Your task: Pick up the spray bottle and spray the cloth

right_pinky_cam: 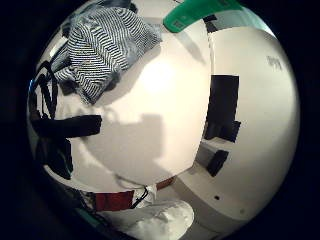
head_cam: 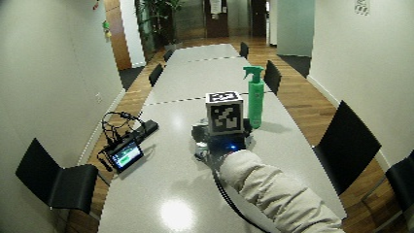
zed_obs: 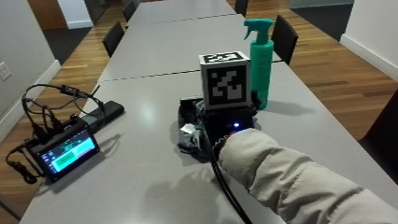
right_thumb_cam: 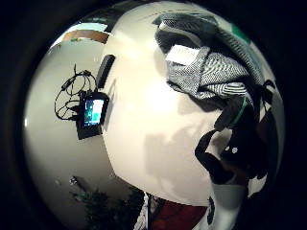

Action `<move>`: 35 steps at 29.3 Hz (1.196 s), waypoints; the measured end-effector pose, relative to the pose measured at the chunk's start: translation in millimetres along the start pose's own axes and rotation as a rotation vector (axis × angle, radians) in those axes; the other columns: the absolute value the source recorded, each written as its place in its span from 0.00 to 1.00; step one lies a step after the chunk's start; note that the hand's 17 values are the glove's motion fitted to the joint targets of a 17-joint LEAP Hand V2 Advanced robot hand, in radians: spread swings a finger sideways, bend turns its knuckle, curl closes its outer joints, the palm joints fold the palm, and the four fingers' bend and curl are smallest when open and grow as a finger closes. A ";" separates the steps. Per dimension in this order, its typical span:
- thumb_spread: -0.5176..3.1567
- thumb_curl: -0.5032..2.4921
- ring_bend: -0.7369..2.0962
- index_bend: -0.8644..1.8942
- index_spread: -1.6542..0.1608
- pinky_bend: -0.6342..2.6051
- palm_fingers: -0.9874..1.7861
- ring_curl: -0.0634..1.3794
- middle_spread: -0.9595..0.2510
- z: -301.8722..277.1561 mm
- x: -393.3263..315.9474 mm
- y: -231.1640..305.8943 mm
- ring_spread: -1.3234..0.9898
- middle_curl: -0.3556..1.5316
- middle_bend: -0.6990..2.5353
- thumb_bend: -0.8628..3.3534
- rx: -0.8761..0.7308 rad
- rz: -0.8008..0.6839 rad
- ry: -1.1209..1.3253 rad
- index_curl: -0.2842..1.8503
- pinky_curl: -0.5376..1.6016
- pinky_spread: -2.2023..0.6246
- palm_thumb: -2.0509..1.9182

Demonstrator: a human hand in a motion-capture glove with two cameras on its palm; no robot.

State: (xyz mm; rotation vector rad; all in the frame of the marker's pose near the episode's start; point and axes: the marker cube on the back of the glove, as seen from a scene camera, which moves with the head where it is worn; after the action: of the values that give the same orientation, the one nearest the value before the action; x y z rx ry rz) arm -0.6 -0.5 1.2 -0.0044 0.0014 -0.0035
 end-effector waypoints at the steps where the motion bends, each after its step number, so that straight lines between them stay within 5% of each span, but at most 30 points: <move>1: 0.22 0.20 0.46 0.45 0.87 0.35 0.97 0.12 0.77 0.2 0.1 0.0 0.55 0.24 0.38 0.31 -0.001 0.000 0.001 0.18 0.29 0.75 0.66; 15: 0.38 0.26 0.55 0.50 0.83 0.42 0.87 0.30 0.75 -0.1 13.0 8.5 0.52 0.36 0.45 0.34 0.012 -0.033 -0.065 0.30 0.40 0.72 0.69; 19: 0.40 0.27 0.55 0.49 0.82 0.43 0.84 0.32 0.74 -8.6 37.7 17.9 0.52 0.38 0.46 0.32 0.090 -0.084 -0.297 0.31 0.42 0.72 0.68; 24: 0.39 0.28 0.54 0.43 0.82 0.44 0.75 0.33 0.75 -26.7 92.2 26.3 0.53 0.39 0.44 0.31 0.278 -0.131 -0.872 0.30 0.44 0.72 0.69; 28: 0.38 0.29 0.50 0.41 0.81 0.40 0.63 0.33 0.76 -19.3 132.8 7.6 0.54 0.39 0.41 0.31 0.442 -0.128 -1.177 0.31 0.44 0.73 0.71; 32: 0.39 0.30 0.38 0.49 0.79 0.30 0.36 0.30 0.78 5.0 156.8 -17.0 0.54 0.39 0.40 0.31 0.526 -0.078 -1.308 0.35 0.42 0.77 0.73; 35: 0.38 0.30 0.35 0.45 0.76 0.30 0.33 0.25 0.78 28.5 165.1 -32.7 0.54 0.38 0.38 0.30 0.528 -0.027 -1.340 0.33 0.40 0.78 0.73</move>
State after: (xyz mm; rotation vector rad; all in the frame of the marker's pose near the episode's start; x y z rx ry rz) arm 164.4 -33.7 29.6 0.5223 -1.3395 -0.0273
